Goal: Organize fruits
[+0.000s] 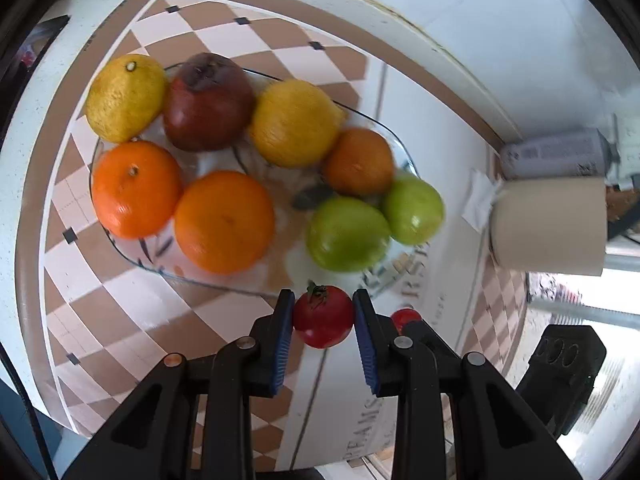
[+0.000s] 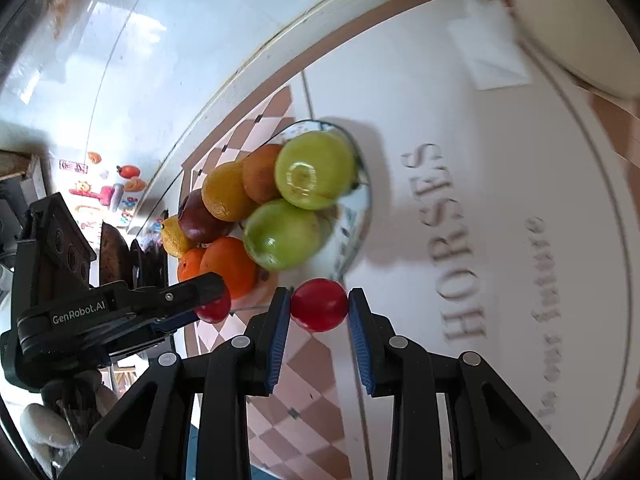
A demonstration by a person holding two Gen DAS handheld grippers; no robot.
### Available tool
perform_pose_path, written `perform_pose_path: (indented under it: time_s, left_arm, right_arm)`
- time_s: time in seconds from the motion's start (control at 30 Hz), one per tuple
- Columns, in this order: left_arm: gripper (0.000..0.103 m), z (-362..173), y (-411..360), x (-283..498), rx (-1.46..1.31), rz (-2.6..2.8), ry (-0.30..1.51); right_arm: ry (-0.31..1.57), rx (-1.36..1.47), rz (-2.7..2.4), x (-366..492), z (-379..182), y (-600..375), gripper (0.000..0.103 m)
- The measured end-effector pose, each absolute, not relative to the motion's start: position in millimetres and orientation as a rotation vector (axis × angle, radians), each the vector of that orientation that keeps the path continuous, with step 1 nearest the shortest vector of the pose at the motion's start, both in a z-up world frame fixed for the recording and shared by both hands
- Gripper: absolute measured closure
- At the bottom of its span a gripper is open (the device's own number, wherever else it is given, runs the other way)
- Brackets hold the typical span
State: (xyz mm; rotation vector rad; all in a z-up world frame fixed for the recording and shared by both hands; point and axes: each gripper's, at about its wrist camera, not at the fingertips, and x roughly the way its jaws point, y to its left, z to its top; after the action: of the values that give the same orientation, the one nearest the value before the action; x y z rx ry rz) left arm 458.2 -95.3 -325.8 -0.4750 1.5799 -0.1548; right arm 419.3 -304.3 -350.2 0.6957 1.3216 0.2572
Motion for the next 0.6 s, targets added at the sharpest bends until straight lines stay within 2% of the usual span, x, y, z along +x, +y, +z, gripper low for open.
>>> perform_pose_path:
  time_s: [0.2,0.27,0.33,0.5,0.57,0.6]
  left_arm:
    - [0.075,-333.2,-89.6,471.0,-0.460,-0.129,1.594]
    - [0.074,-335.1,-91.5,473.1,-0.442,-0.125,1.605]
    - [0.074,-335.5,-89.4,473.7,-0.441,-0.122,1.618]
    - [0.073,-331.0,-88.8,469.4,-0.400,-0.098,1.619]
    - [0.068,-326.0,-90.6,466.4,-0.367,-0.094,1.605]
    - [0.064,-321.1,-89.6,463.2,-0.340,-0.089,1.589]
  right_arm:
    - [1.362,0.641,0.274,444.5,-366.7,-283.6,0.070]
    - [1.380,0.640,0.276,450.6,-371.4,-281.0,0.067]
    - [1.385,0.620,0.272,451.7,-371.0,-281.0,0.050]
    - [1.381,0.585,0.249,448.1,-362.5,-290.6,0.043]
    - [1.374,0.533,0.224,444.9,-353.7,-294.5,0.033]
    - [1.367,0.489,0.205,442.8,-347.4,-295.4,0.024]
